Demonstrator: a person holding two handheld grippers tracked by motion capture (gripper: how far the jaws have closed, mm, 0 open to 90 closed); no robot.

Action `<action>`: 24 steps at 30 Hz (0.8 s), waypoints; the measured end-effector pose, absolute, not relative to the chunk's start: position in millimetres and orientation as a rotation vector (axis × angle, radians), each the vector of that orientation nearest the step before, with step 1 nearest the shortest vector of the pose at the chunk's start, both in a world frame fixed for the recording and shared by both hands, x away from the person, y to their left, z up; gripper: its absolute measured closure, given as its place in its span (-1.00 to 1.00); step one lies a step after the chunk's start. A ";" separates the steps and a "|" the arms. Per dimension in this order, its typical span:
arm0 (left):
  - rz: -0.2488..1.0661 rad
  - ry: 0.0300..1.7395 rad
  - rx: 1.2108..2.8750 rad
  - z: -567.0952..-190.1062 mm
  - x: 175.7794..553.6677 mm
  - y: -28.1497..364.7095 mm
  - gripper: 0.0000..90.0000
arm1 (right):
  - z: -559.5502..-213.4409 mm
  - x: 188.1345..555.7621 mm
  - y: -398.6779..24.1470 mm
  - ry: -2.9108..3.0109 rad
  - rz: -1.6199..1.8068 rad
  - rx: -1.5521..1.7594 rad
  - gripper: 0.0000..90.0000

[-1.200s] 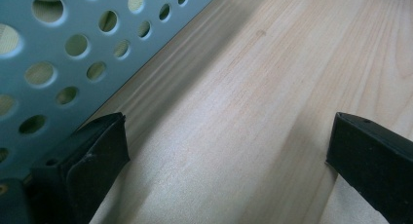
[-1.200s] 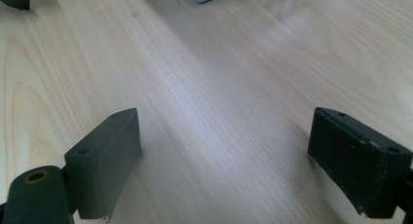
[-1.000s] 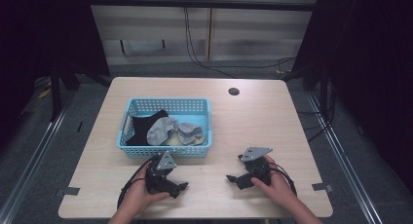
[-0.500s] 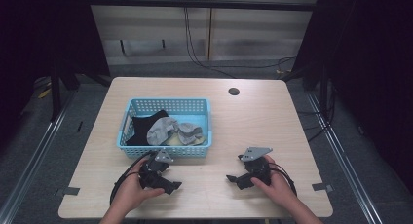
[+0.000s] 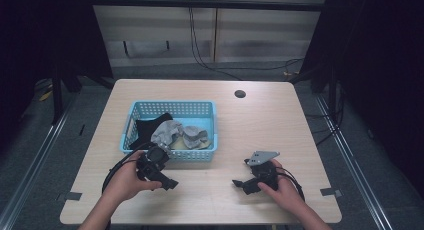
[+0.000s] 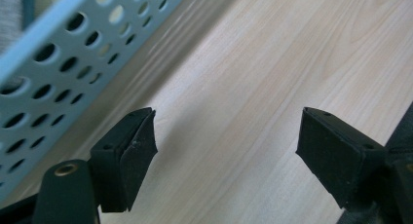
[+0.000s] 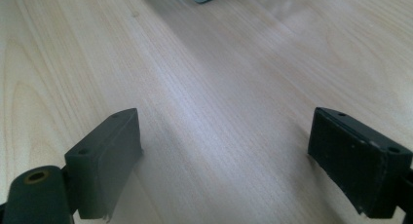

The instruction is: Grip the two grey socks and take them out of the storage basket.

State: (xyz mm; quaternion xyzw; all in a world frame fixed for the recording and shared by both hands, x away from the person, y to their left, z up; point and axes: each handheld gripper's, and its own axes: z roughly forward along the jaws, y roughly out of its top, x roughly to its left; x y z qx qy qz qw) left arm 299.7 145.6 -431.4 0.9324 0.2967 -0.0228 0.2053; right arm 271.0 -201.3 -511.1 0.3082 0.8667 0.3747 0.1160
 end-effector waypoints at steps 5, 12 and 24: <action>-0.064 0.839 2.587 -414.4 308.0 146.2 -0.53 | -511.1 271.0 -201.3 2.538 1.098 0.903 -0.74; -0.015 0.874 2.570 -394.3 324.6 150.7 -0.52 | -511.1 271.0 -201.2 2.538 1.098 0.903 -0.74; 0.104 0.987 2.506 -390.8 366.0 156.1 -0.52 | -511.1 271.0 -201.2 2.538 1.098 0.903 -0.74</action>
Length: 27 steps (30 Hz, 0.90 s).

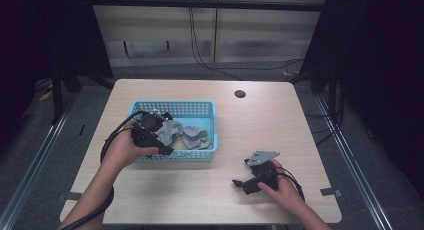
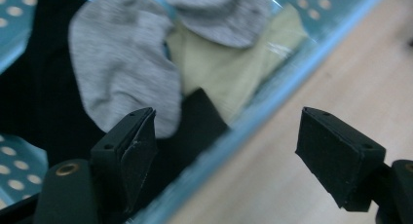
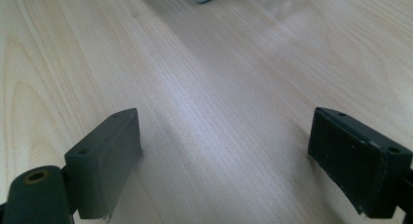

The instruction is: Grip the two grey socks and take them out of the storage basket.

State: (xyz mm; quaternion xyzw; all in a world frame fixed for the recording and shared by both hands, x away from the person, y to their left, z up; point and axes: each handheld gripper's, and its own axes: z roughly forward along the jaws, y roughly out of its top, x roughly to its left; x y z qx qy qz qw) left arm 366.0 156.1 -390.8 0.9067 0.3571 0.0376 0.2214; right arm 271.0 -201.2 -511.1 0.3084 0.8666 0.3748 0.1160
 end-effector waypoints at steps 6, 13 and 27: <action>0.160 1.059 2.455 -404.3 389.8 158.5 -0.52 | -511.1 271.0 -201.2 2.538 1.098 0.903 -0.74; 0.214 1.143 2.440 -419.7 416.7 161.2 -0.55 | -511.1 271.0 -201.1 2.536 1.100 0.906 -0.74; 0.175 1.221 2.484 -454.0 437.3 152.8 -0.51 | -511.1 271.0 -201.2 2.536 1.100 0.905 -0.74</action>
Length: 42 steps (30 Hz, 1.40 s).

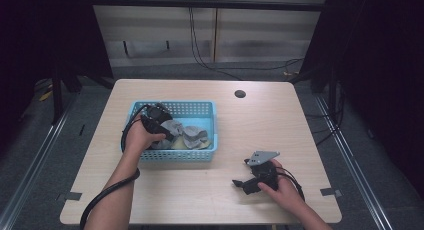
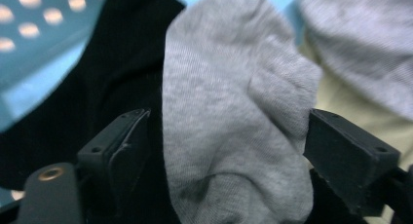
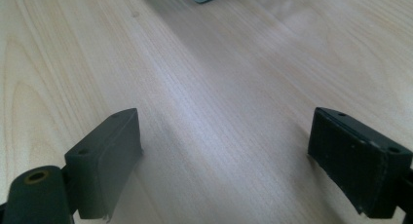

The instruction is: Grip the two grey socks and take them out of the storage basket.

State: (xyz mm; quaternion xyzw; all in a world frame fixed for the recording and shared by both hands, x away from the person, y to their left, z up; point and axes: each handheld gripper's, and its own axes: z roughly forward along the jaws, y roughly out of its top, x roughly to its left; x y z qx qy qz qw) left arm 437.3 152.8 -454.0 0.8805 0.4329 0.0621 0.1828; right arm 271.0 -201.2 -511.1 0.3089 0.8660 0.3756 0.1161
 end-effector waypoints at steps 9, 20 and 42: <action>0.108 1.256 2.517 -441.3 434.0 150.2 0.73 | -511.1 271.0 -201.2 2.536 1.100 0.905 -0.74; 0.107 1.208 2.477 -397.8 428.7 154.2 0.77 | -511.2 271.3 -201.3 2.534 1.101 0.900 -0.74; 0.095 0.958 2.477 -324.4 391.3 146.5 0.76 | -511.1 271.3 -201.3 2.534 1.100 0.900 -0.74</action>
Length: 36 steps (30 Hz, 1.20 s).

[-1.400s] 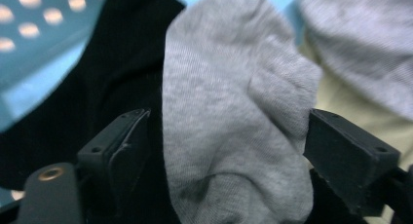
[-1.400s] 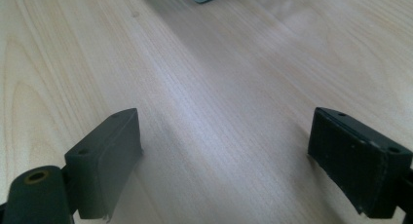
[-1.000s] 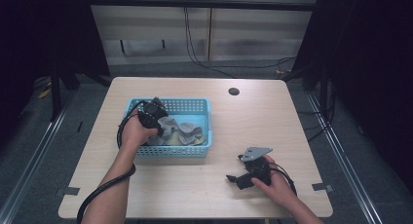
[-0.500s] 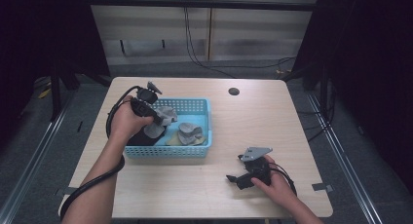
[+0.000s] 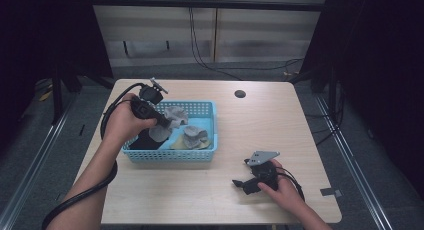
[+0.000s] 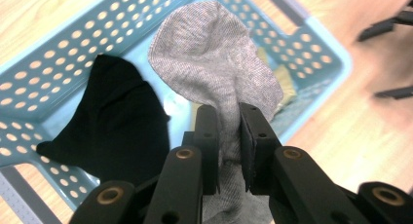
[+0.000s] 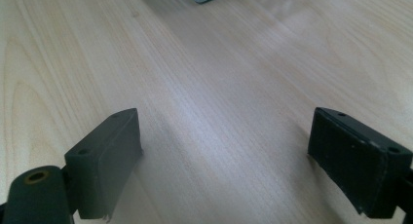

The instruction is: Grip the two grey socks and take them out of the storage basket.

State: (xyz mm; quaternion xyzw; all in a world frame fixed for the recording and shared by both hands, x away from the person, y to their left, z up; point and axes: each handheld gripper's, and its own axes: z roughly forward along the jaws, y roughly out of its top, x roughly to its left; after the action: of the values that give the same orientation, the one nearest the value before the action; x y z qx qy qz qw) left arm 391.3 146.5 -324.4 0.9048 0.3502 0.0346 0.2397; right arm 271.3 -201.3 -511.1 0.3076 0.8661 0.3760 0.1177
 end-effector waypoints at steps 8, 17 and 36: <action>0.062 0.827 2.494 -314.2 362.4 140.1 0.76 | -511.2 271.3 -201.3 2.534 1.100 0.900 -0.74; -0.027 0.650 2.551 -319.9 326.6 114.5 0.76 | -511.2 271.3 -201.3 2.534 1.101 0.900 -0.74; -0.237 0.505 2.695 -404.2 299.8 70.5 0.74 | -511.1 271.1 -201.3 2.538 1.098 0.902 -0.74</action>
State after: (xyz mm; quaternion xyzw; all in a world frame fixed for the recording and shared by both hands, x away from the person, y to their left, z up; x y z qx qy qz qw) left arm 299.8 70.5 -404.2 0.9607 0.1801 -0.0844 0.1936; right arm 271.1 -201.3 -511.1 0.3079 0.8666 0.3750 0.1163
